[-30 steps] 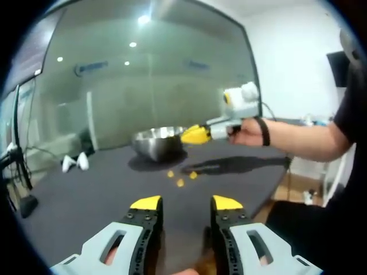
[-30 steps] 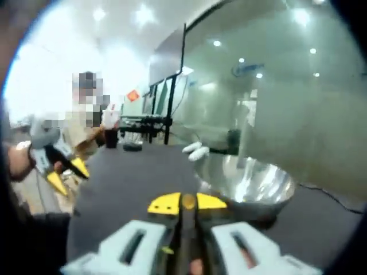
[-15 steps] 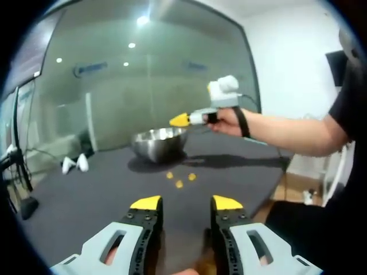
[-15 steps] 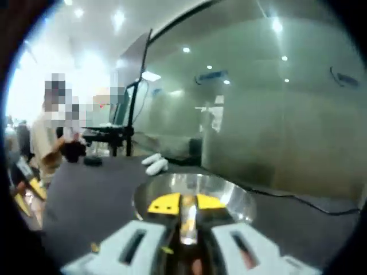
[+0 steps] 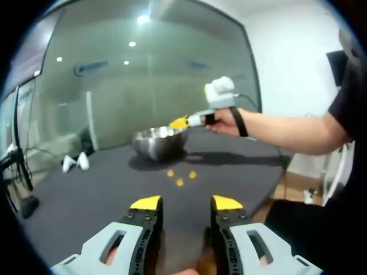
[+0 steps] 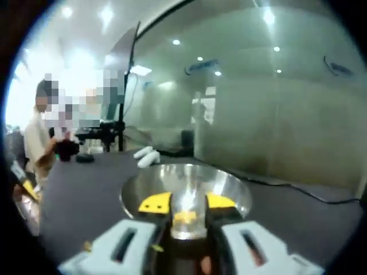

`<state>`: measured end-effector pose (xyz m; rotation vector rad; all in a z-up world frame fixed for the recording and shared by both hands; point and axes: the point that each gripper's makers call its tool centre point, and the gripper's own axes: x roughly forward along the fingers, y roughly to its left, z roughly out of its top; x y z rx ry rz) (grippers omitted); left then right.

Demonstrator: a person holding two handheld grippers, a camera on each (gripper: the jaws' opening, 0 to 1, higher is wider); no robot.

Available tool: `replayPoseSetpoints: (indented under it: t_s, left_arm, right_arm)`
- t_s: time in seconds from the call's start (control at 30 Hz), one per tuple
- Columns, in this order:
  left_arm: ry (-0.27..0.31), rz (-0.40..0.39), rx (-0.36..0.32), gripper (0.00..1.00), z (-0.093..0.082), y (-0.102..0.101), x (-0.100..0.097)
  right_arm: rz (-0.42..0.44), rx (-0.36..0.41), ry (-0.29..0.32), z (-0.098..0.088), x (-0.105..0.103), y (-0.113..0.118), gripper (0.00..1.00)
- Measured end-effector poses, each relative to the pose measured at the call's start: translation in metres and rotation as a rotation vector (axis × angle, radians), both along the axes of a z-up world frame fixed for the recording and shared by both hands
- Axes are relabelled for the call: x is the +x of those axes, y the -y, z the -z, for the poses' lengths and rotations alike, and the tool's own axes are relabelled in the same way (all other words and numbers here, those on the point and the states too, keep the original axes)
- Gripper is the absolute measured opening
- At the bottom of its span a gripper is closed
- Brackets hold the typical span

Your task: Pick up the QQ candy scattered on the table and place it into the stainless steel bowl on the table

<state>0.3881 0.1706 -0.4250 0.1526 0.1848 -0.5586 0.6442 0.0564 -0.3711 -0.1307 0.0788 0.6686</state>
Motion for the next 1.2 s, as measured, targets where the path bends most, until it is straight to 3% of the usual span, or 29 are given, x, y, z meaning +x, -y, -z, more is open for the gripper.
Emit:
replayPoseSetpoints:
  t_s: [0.3,0.5,0.6,0.73,0.83,1.03,1.2]
  left_arm:
    - [0.005,0.008,-0.001,0.35,-0.001,0.003,-0.001]
    - [-0.003,0.010,-0.002,0.35,0.003,0.005,0.000]
    - [0.001,0.014,-0.007,0.35,0.002,0.006,0.000]
    - [0.002,0.008,0.010,0.35,0.004,0.004,0.001]
    - [0.003,0.008,0.005,0.35,0.004,0.004,0.001]
    - [0.004,0.011,0.007,0.35,0.004,0.003,-0.001]
    - [0.003,0.010,0.006,0.35,0.005,0.003,-0.001]
  right_arm:
    - [-0.054,0.021,0.028,-0.009,-0.027,0.007,0.21]
    - [-0.069,0.016,0.004,0.003,-0.040,0.016,0.21]
    - [-0.103,0.005,0.037,0.004,-0.055,0.020,0.21]
    - [-0.142,0.013,0.028,0.011,-0.072,0.023,0.21]
    - [-0.169,0.021,0.005,0.021,-0.087,0.028,0.21]
    - [-0.213,0.027,-0.067,0.058,-0.119,0.042,0.21]
    - [-0.252,0.011,-0.091,0.070,-0.133,0.045,0.21]
